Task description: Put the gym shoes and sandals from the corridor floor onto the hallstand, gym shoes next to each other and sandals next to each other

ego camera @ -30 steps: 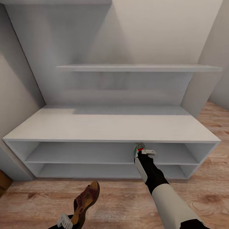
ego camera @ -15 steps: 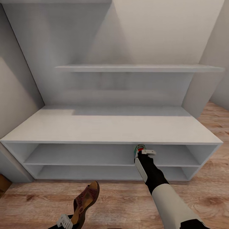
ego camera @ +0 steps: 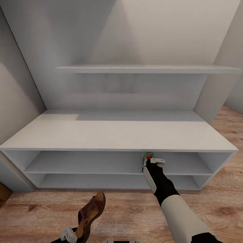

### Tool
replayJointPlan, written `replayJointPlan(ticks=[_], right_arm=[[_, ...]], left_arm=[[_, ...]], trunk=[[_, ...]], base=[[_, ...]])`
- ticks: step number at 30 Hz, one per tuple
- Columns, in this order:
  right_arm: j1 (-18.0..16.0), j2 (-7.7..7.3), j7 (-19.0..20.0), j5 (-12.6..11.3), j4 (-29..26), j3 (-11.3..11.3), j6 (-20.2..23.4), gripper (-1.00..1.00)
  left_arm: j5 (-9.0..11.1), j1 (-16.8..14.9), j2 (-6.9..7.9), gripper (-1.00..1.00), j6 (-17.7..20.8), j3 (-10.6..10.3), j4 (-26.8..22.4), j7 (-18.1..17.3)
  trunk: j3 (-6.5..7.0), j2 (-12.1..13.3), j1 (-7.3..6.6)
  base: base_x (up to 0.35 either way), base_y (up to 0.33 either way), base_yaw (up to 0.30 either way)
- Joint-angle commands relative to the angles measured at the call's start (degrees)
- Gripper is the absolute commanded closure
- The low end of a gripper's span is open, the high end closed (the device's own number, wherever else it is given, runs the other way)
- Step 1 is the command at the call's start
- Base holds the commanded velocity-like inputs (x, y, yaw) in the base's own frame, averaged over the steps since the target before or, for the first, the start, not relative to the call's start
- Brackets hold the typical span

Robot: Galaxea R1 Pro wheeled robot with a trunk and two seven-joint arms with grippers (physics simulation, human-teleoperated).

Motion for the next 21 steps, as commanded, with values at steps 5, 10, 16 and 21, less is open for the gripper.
replayJointPlan(ticks=[5,10,16,21], right_arm=[[0.00,0.00,-0.59,-0.54,0.37,0.05,0.23,1.00],[0.00,0.00,-0.59,-0.54,0.37,0.05,0.25,1.00],[0.00,0.00,-0.59,-0.54,0.35,0.05,0.22,1.00],[0.00,0.00,-0.60,-0.54,0.37,0.05,0.22,1.00]], left_arm=[[-0.64,-0.02,-0.04,1.00,-0.39,0.37,-0.03,-0.18],[-0.67,-0.02,-0.04,1.00,-0.39,0.40,-0.03,-0.18],[-0.67,-0.02,-0.04,1.00,-0.39,0.41,-0.03,-0.18],[-0.67,-0.02,0.00,1.00,-0.39,0.41,0.02,-0.18]], trunk=[[-0.06,-0.01,0.00],[-0.06,-0.01,0.00],[-0.06,-0.01,0.00],[-0.06,-0.01,0.00]], base=[[0.141,0.000,0.000],[0.038,0.000,0.000],[0.096,0.000,0.000],[0.153,0.000,0.000]])
